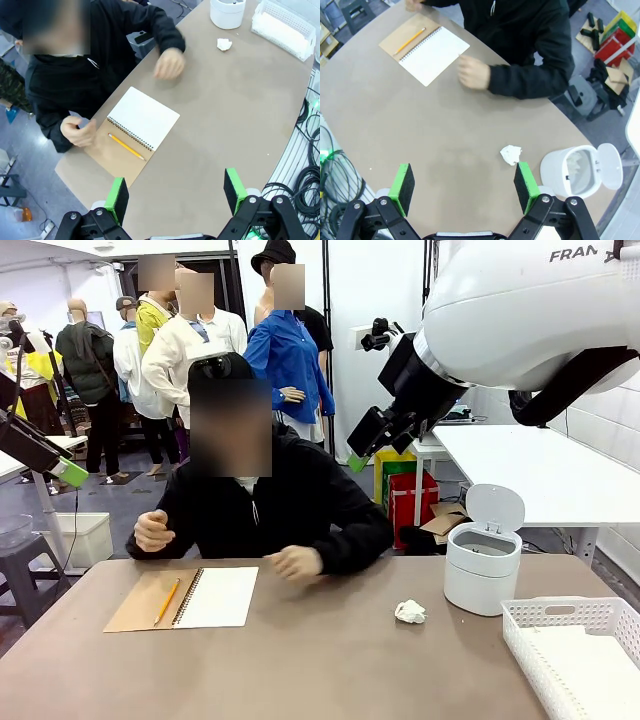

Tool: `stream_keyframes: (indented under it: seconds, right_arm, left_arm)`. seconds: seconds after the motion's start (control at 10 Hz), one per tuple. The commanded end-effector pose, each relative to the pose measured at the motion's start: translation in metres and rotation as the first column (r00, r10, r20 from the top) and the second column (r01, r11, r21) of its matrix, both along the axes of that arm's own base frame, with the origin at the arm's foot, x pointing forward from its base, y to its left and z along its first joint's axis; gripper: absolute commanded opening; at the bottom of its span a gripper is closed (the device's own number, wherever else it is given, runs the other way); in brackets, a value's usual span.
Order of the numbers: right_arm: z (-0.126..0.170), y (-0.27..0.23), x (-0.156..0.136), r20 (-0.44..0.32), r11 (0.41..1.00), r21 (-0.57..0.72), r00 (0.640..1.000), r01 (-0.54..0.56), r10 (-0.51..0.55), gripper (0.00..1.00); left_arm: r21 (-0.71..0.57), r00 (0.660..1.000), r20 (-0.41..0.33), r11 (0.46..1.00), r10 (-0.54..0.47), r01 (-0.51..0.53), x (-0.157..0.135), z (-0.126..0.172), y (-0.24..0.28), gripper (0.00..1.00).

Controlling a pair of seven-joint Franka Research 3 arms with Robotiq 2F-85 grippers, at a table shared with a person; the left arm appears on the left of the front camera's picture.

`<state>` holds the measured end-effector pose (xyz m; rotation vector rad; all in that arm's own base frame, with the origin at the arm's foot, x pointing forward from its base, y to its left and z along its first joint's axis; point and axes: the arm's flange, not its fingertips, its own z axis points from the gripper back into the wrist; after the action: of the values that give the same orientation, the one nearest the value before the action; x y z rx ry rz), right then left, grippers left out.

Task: Sort the paper based on its condition.
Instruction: If a person hands you a paper, place it in the Organizing basket , and if it's crumpled, put it in the Trash can.

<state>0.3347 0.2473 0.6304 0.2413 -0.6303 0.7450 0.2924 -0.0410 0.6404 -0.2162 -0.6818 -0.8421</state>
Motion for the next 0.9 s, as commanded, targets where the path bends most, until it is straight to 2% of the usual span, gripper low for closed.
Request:
stream_keyframes:
  seconds: [0.0,0.2,0.5,0.8]
  right_arm:
    - [-0.001,0.0,0.0,-0.002,1.0,0.0,1.0,0.0,0.0,1.0]
    - [0.0,0.0,0.0,0.0,1.0,0.0,1.0,0.0,0.0,1.0]
    - [-0.014,-0.002,0.028,-0.131,0.999,-0.013,0.991,0.033,-0.034,1.0]
    - [-0.024,-0.01,0.039,-0.186,0.998,-0.017,0.981,0.058,-0.061,1.0]
  left_arm:
    - [-0.003,1.0,-0.001,1.0,0.003,-0.003,0.0,0.0,0.001,1.0]
    - [-0.003,1.0,-0.001,1.0,0.003,-0.003,0.0,0.0,0.001,1.0]
    - [-0.003,1.0,-0.001,1.0,0.003,-0.003,0.0,0.0,0.001,1.0]
    - [-0.003,1.0,-0.001,1.0,0.003,-0.003,0.0,0.0,0.001,1.0]
